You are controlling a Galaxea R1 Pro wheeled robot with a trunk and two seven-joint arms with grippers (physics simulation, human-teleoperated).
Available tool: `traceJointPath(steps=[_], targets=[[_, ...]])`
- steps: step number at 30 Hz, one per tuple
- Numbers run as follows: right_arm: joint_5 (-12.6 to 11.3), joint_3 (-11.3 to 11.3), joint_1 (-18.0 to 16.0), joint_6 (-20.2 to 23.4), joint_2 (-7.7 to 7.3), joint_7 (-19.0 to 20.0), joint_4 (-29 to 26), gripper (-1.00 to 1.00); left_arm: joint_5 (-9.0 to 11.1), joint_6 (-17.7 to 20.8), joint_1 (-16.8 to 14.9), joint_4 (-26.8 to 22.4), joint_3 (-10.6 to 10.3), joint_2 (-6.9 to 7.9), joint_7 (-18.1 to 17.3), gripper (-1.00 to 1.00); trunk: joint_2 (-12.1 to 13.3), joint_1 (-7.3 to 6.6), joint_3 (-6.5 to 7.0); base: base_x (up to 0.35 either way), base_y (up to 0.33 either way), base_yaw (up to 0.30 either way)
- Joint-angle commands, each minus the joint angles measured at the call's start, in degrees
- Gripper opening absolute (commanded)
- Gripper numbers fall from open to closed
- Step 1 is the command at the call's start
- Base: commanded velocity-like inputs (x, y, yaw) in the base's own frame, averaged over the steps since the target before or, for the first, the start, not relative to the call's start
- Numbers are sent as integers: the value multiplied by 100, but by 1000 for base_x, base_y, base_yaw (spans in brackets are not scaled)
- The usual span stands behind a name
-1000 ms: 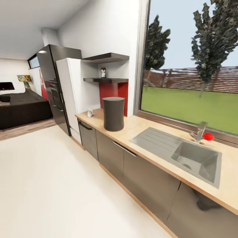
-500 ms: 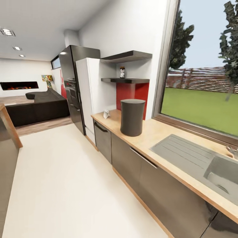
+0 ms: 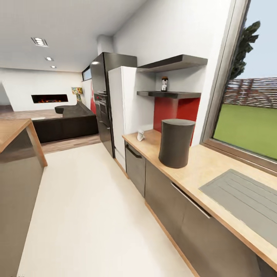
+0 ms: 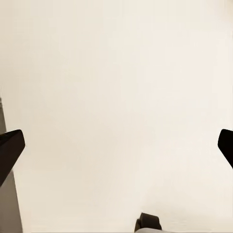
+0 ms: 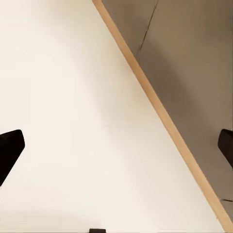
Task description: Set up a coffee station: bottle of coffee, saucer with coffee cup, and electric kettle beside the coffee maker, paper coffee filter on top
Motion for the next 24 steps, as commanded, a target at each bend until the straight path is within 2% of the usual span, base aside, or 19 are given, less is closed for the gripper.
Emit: traceJointPath(steps=[1, 24], targets=[[55, -1, 0, -12, -1, -15, 1, 100, 37, -18, -5, 8, 1, 0, -8, 100, -5, 5, -4, 333, 94, 276], [55, 1, 0, -12, -1, -15, 3, 100, 36, -18, -1, 17, -1, 0, -11, 100, -5, 5, -4, 333, 114, 275]])
